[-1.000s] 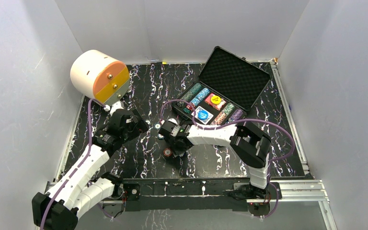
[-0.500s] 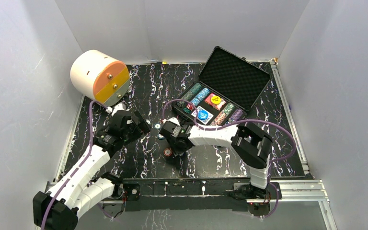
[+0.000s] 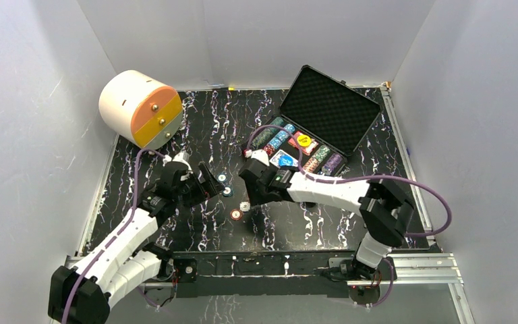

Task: Pack up texas hold em set

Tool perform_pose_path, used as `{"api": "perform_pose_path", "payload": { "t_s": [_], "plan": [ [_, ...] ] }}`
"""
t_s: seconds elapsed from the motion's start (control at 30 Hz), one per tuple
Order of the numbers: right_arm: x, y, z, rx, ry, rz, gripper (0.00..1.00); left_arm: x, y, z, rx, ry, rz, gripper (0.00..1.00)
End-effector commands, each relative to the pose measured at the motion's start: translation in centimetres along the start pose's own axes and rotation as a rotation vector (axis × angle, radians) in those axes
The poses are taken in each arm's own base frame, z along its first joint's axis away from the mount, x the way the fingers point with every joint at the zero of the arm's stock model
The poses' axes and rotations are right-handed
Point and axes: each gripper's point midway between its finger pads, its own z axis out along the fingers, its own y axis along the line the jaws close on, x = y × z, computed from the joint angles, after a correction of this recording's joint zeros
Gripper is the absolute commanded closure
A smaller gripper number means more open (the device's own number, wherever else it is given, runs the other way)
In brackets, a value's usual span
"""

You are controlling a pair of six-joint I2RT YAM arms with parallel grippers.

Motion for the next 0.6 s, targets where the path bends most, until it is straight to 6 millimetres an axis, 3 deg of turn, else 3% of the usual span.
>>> {"api": "perform_pose_path", "payload": {
  "t_s": [0.0, 0.27, 0.57],
  "plan": [
    [-3.0, 0.1, -1.5, -0.068, -0.092, 0.175, 0.58, 0.8, -3.6, -0.1, 0.218, 0.054, 0.032, 0.15],
    [-5.0, 0.7, -2.7, -0.159, -0.119, 0.48, 0.57, 2.4, -6.7, 0.4, 0.437, 0.11, 0.017, 0.29],
    [-4.8, 1.3, -3.1, -0.276, -0.061, 0.749, 0.57, 4.3, -10.0, 1.6, 0.535, 0.063, 0.077, 0.42]
  ]
}}
